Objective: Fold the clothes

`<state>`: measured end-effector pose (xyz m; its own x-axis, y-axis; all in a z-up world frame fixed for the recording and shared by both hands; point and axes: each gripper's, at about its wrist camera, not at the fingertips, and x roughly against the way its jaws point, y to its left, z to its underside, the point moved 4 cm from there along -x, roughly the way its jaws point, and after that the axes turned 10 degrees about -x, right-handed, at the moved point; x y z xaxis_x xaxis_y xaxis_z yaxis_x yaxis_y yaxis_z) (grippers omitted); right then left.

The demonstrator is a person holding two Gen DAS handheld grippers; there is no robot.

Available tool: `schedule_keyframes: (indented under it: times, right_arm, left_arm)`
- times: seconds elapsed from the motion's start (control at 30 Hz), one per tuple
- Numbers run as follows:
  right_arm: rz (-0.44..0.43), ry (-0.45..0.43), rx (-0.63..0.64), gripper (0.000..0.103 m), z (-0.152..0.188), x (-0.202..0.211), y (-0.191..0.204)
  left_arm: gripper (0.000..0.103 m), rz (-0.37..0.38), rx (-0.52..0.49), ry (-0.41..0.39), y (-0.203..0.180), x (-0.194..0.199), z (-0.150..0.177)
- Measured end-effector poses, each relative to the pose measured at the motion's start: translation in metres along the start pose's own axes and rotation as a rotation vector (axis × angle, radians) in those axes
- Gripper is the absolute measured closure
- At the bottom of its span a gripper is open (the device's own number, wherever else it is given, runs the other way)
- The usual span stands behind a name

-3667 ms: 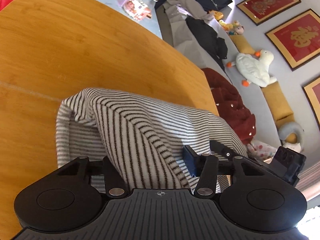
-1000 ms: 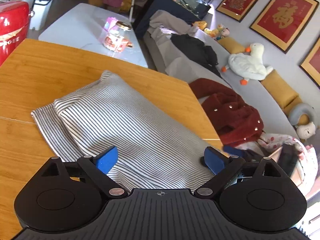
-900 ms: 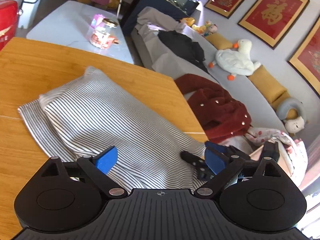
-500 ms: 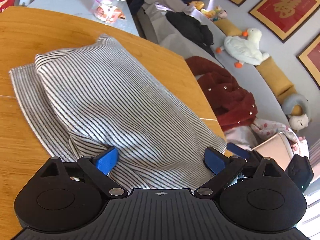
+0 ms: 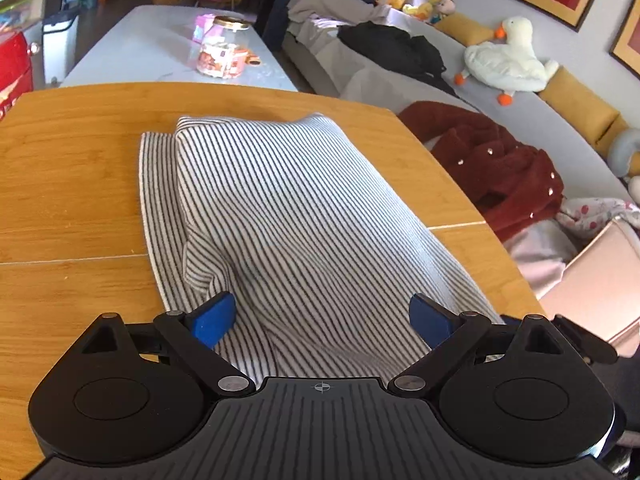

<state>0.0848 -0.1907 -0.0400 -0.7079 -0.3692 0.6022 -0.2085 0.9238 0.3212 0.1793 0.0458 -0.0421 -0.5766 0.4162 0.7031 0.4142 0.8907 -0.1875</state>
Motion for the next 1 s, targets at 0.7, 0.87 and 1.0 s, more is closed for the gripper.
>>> schedule_keyframes:
  times: [0.7, 0.87, 1.0]
  right_arm:
    - [-0.108, -0.027, -0.001, 0.000, -0.014, 0.041, -0.003]
    - [0.091, -0.113, 0.177, 0.000, -0.022, 0.029, 0.003]
    - [0.198, -0.084, 0.271, 0.000, -0.008, 0.010, 0.005]
  left_arm:
    - [0.003, -0.082, -0.044, -0.035, -0.013, 0.044, 0.058]
    - [0.003, -0.090, -0.019, -0.045, -0.010, 0.047, 0.062]
    - [0.003, -0.116, -0.035, -0.056, -0.013, 0.051, 0.063]
